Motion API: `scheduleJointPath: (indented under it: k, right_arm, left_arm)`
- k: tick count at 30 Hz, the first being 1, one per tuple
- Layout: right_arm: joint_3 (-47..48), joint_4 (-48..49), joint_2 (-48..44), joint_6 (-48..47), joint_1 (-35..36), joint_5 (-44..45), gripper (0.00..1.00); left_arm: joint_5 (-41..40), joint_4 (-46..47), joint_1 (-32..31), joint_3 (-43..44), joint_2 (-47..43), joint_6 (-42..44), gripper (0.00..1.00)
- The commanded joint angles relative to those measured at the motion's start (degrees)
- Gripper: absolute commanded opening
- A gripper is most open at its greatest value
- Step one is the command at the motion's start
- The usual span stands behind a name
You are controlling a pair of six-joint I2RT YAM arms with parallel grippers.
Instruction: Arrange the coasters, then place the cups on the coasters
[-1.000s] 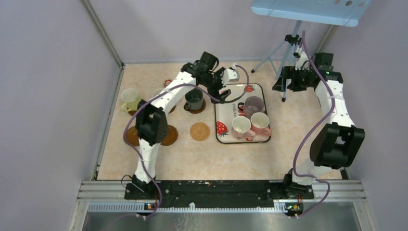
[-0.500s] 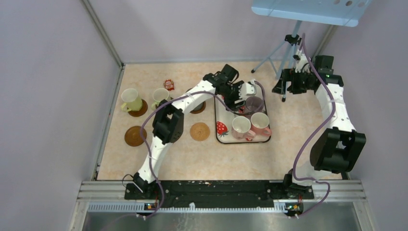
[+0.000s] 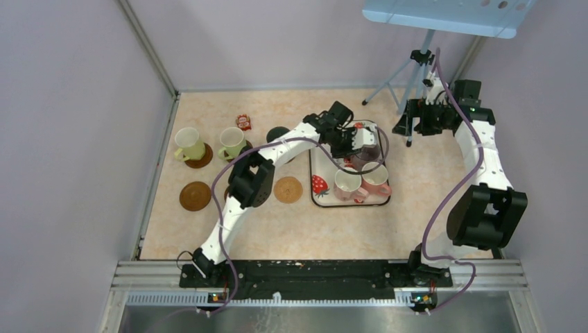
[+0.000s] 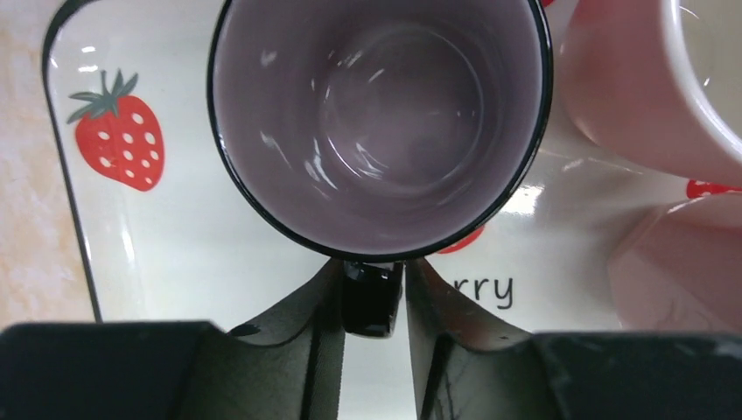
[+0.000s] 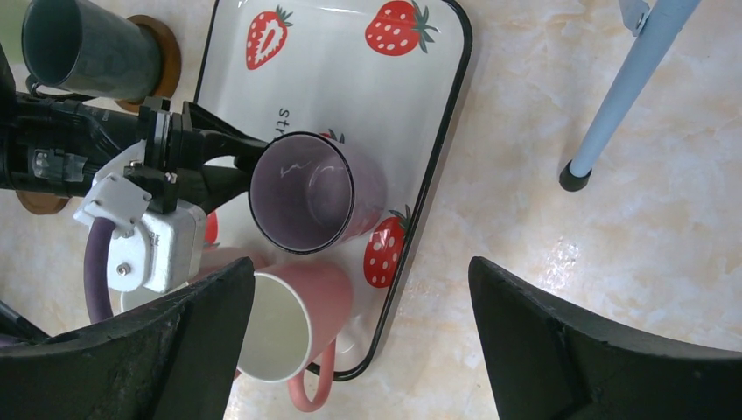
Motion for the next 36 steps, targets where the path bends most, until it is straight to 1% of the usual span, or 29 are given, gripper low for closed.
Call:
scheduleJointPath:
  k: [1, 3, 6, 7, 10, 14, 17, 22, 25, 27, 30, 36]
  right_arm:
    - [-0.3, 0.8, -2.3, -0.3, -0.6, -0.2, 0.91]
    - [-0.5, 0.8, -2.4, -0.4, -0.6, -0.2, 0.91]
    - [-0.8, 0.9, -2.6, -0.6, -0.6, -0.2, 0.91]
    - [-0.9, 1.0, -2.6, -0.7, -0.6, -0.2, 0.91]
    - [-1.2, 1.0, -2.5, -0.8, -0.6, -0.3, 0.90]
    - [-1.2, 1.2, -2.4, -0.7, -0.6, -0.5, 0.91]
    - [-1.2, 1.4, -2.3, -0.7, -0.6, -0.7, 0.91]
    - [-1.1, 1.4, -2.2, -0.8, -0.6, -0.6, 0.91]
    - [-1.2, 1.3, -2.2, -0.9, -0.6, -0.7, 0.91]
    - [-1.1, 1.2, -2.2, -1.1, -0.6, -0.6, 0.91]
    - [-1.2, 0.9, -2.2, -1.2, -0.6, -0.5, 0.91]
    - [-1.1, 0.8, -2.3, -1.3, -0.6, -0.4, 0.90]
  left_arm:
    - [-0.5, 4.1, 0.3, -0.3, -2.8, -0.4, 0.33]
    - [-0.3, 4.9, 0.8, -2.7, -4.6, -1.0, 0.29]
    - [-0.2, 4.9, 1.9, -6.3, -7.4, -1.2, 0.19]
    - [-0.2, 4.9, 2.3, -7.6, -8.2, -1.2, 0.17]
    - [-0.4, 4.5, 3.3, -10.7, -10.4, -1.0, 0.15]
    - [-0.7, 4.2, 4.1, -13.6, -12.7, -1.8, 0.14]
    - [-1.5, 3.8, 4.1, -14.5, -13.3, -2.6, 0.17]
    - [-3.5, 2.5, 4.1, -13.7, -11.9, -3.8, 0.34]
    - [-2.7, 0.7, 4.0, -11.2, -10.3, -4.1, 0.42]
    - [-2.5, -0.3, 4.0, -9.5, -8.7, -4.2, 0.44]
    - [-2.2, -0.8, 4.0, -8.1, -7.4, -4.3, 0.45]
    - [-0.9, -0.1, 3.9, -6.7, -5.3, -5.0, 0.43]
